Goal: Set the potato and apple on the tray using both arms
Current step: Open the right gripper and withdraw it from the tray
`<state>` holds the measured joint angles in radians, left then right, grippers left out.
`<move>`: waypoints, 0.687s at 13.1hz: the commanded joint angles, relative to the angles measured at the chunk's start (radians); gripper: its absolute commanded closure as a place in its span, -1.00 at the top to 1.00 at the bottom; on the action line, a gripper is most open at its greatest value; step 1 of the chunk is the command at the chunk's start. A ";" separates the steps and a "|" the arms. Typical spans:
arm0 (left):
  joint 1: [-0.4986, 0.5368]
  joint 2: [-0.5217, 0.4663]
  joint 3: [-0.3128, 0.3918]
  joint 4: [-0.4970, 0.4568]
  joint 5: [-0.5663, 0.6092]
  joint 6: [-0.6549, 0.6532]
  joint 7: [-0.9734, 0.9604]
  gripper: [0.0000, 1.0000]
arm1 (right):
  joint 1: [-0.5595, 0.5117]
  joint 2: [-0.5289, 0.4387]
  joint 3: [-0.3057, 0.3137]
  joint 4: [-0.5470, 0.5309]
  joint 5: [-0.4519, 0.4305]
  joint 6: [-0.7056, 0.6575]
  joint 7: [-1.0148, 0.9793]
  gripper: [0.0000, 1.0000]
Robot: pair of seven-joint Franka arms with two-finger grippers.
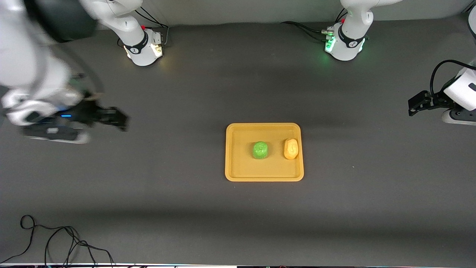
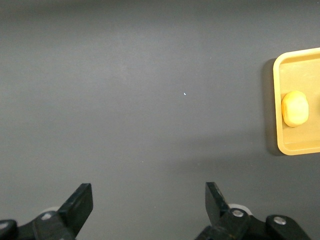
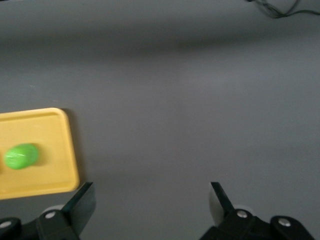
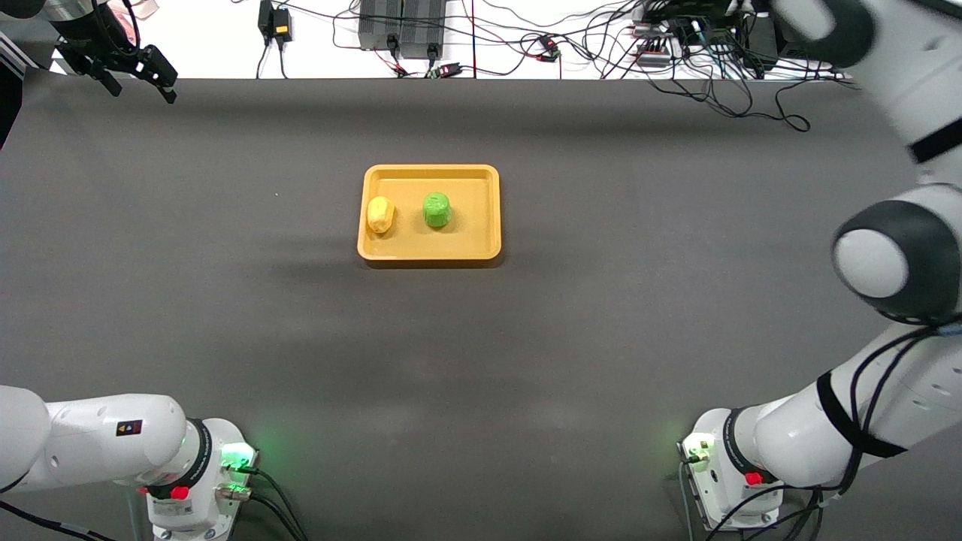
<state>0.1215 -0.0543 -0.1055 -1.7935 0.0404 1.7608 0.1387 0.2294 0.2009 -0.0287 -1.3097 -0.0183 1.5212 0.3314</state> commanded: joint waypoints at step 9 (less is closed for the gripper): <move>0.000 -0.002 0.000 0.006 -0.007 -0.023 0.016 1.00 | -0.285 -0.195 0.032 -0.313 0.026 0.131 -0.356 1.00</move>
<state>0.1216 -0.0533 -0.1059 -1.7944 0.0404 1.7590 0.1395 -0.0453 0.0355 -0.0006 -1.5957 -0.0087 1.6391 0.0264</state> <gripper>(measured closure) 0.000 0.000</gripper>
